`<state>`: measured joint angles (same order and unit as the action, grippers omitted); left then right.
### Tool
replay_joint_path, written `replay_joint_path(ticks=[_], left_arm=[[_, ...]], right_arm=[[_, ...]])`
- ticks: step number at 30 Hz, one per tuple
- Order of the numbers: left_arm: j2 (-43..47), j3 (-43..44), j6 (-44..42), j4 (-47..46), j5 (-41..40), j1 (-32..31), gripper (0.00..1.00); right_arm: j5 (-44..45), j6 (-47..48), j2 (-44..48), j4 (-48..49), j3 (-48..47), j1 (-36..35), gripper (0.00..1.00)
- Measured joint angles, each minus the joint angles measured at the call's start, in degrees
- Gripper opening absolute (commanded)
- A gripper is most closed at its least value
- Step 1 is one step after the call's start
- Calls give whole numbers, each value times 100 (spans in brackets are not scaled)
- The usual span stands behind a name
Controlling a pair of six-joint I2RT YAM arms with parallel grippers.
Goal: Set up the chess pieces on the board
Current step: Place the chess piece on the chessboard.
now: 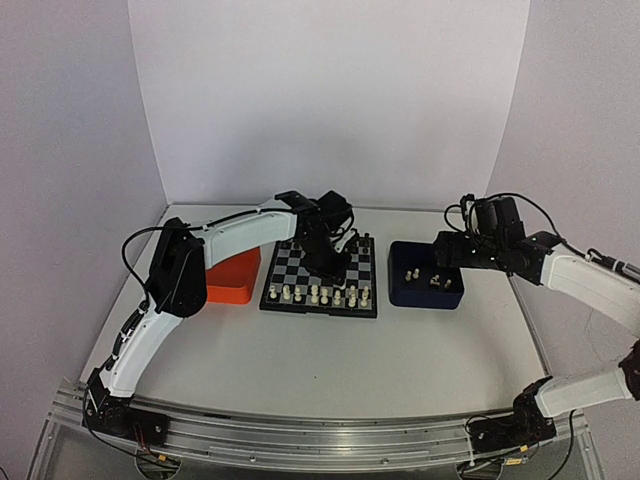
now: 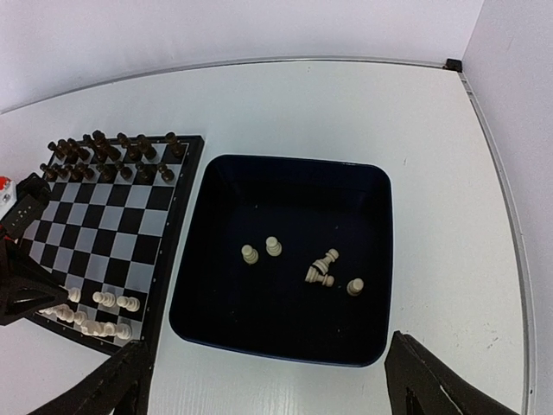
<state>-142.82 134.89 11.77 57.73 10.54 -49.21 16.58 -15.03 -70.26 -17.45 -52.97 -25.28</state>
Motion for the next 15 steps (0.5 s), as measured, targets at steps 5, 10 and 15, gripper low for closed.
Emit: replay_joint_path(ticks=[5, 10, 15], left_arm=[[0, 11, 2, -10, -36, 2, 0], [-22, 69, 0, -11, -90, 0, 1], [-105, 193, -19, -15, -176, 0, 1]], right_arm=[[0, 0, 37, -21, 28, 0, 91], [2, 0, 61, -22, 31, 0, 91], [8, 3, 92, -20, 36, 0, 91]])
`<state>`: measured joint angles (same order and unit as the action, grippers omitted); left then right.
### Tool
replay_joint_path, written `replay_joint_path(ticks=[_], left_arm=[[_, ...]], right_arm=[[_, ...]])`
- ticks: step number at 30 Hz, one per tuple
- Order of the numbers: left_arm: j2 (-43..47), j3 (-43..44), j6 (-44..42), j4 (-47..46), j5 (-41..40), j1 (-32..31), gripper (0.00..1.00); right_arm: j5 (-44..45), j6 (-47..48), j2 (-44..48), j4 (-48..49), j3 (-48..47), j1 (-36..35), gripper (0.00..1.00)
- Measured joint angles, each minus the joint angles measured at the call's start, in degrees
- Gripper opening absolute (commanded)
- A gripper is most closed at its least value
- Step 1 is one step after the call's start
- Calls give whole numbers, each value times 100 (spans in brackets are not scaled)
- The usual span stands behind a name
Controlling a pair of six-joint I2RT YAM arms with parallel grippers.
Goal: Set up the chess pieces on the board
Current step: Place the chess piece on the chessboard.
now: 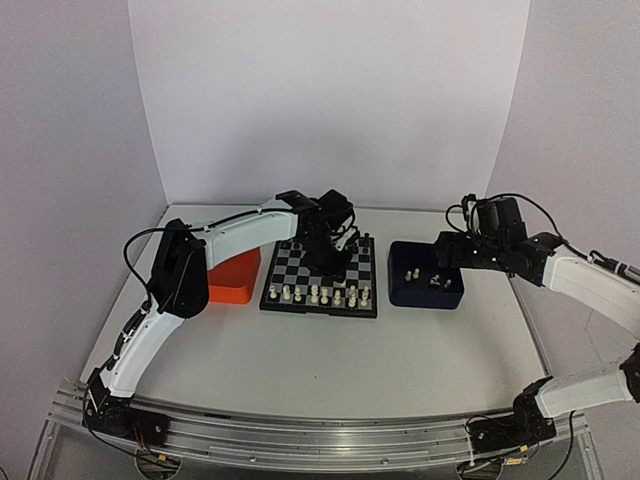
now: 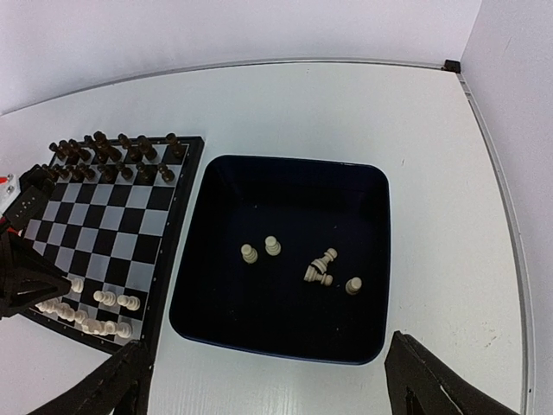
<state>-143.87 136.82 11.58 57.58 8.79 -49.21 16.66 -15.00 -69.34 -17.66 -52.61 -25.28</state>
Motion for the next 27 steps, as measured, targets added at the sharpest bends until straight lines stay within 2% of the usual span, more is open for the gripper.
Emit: replay_joint_path(ticks=[27], left_arm=[[-200, 85, -178, 2, -144, 0, 5]], right_arm=[[102, 19, 34, -5, 25, 0, 91]])
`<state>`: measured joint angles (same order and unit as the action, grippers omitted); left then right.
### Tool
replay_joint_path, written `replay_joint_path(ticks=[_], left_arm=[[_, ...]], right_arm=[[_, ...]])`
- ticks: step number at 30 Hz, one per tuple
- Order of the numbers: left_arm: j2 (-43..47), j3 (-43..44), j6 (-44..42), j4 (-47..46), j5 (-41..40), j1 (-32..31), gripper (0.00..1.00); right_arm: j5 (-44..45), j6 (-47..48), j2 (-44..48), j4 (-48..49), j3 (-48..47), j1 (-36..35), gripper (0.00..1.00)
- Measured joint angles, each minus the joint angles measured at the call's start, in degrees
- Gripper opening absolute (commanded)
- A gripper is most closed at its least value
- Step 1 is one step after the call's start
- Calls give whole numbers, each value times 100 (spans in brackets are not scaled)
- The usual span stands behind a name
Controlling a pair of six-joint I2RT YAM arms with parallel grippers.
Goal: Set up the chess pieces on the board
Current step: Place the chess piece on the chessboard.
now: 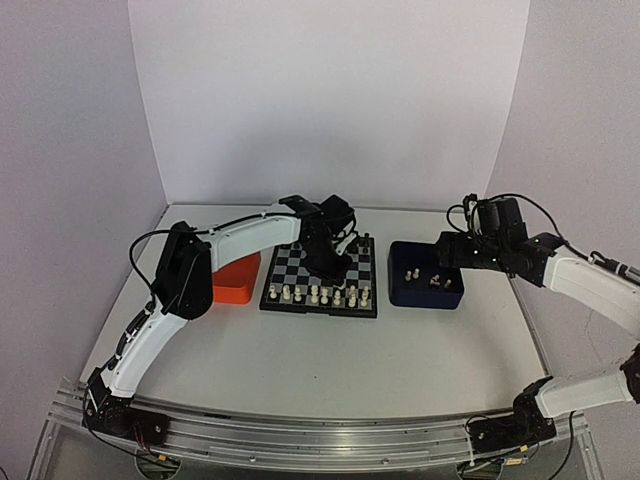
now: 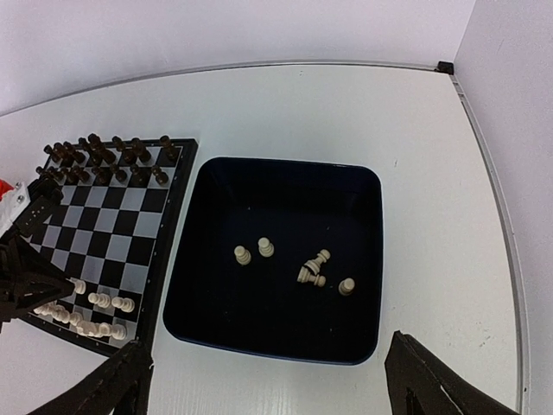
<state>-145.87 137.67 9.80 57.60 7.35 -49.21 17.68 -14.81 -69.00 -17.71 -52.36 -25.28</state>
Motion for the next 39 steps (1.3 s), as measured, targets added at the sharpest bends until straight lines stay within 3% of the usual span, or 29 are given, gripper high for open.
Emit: replay_joint_path(ticks=[13, 27, 39], left_arm=[[-123, 33, -81, -2, -4, 0, 9], [-130, 33, -85, -107, 68, 0, 24], [-130, 33, -46, -195, 34, 2, 29]], right_arm=[[43, 0, 110, -4, 97, 0, 91], [124, 0, 239, -20, 151, 0, 91], [120, -2, 239, -20, 151, 0, 91]])
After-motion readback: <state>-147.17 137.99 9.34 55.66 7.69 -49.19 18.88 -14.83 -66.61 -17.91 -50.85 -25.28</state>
